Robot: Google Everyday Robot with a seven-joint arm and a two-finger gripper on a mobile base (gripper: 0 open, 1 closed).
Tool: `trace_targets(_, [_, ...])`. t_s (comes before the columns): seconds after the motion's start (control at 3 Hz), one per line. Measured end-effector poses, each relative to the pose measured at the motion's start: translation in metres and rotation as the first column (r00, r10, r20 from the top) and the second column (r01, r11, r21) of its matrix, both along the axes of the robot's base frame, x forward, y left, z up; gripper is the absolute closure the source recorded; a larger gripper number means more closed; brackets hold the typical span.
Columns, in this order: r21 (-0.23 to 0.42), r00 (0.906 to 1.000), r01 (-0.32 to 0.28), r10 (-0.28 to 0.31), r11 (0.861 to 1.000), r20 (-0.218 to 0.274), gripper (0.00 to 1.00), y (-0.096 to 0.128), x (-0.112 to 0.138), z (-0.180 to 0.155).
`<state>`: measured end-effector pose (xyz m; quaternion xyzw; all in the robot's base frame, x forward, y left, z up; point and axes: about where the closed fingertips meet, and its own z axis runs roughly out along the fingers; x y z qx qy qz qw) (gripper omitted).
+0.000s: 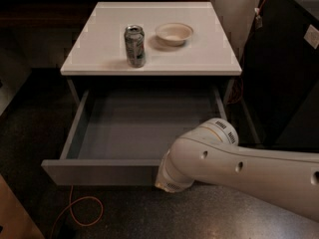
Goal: Close top drawer
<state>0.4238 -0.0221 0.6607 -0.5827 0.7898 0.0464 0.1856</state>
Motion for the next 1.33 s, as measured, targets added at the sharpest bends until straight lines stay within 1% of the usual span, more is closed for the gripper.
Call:
trace_targets(0.33, [-0.008, 0.9988, 0.021, -0.020, 1.000, 0.044, 1.00, -0.006, 0.034, 0.007])
trace_targets(0.67, [-0.007, 0.9980, 0.027, -0.027, 1.000, 0.057, 1.00, -0.009, 0.043, 0.010])
trace_targets(1.0, [0.001, 0.9938, 0.050, -0.050, 0.999, 0.099, 1.00, -0.017, 0.071, 0.016])
trace_targets(1.33, [0.007, 0.9904, 0.064, -0.064, 0.998, 0.122, 1.00, -0.021, 0.085, 0.018])
